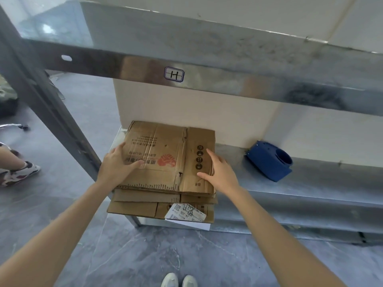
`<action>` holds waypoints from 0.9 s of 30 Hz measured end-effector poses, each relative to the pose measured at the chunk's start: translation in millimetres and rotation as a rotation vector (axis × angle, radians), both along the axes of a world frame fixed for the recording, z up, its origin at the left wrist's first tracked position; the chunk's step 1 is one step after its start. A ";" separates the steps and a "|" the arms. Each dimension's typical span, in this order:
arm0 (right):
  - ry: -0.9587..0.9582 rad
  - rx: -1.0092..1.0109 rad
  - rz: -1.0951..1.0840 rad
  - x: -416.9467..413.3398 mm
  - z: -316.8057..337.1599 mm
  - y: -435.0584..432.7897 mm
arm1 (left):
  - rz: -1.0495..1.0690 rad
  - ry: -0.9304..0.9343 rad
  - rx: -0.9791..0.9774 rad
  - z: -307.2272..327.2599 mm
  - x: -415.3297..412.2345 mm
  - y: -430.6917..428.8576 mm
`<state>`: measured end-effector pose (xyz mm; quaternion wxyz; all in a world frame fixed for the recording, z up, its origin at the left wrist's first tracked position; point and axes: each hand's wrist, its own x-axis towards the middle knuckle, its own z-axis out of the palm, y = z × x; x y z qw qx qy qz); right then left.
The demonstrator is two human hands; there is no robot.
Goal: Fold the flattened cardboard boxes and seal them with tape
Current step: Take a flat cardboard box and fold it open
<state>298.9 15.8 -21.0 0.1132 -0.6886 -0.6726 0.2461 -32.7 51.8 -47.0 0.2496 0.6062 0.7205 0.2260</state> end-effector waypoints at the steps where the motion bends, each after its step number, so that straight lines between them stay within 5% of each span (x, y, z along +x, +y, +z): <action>1: 0.022 0.005 0.001 1.4 1.5 -1.6 | 0.013 -0.020 0.020 0.5 0.7 -0.5; 14: 0.158 0.266 -0.060 46.9 38.7 -29.8 | 0.107 -0.235 0.298 31.4 58.7 -47.6; 27: 0.372 0.331 -0.051 158.1 62.9 -66.6 | 0.259 -0.131 0.503 56.1 174.9 -114.1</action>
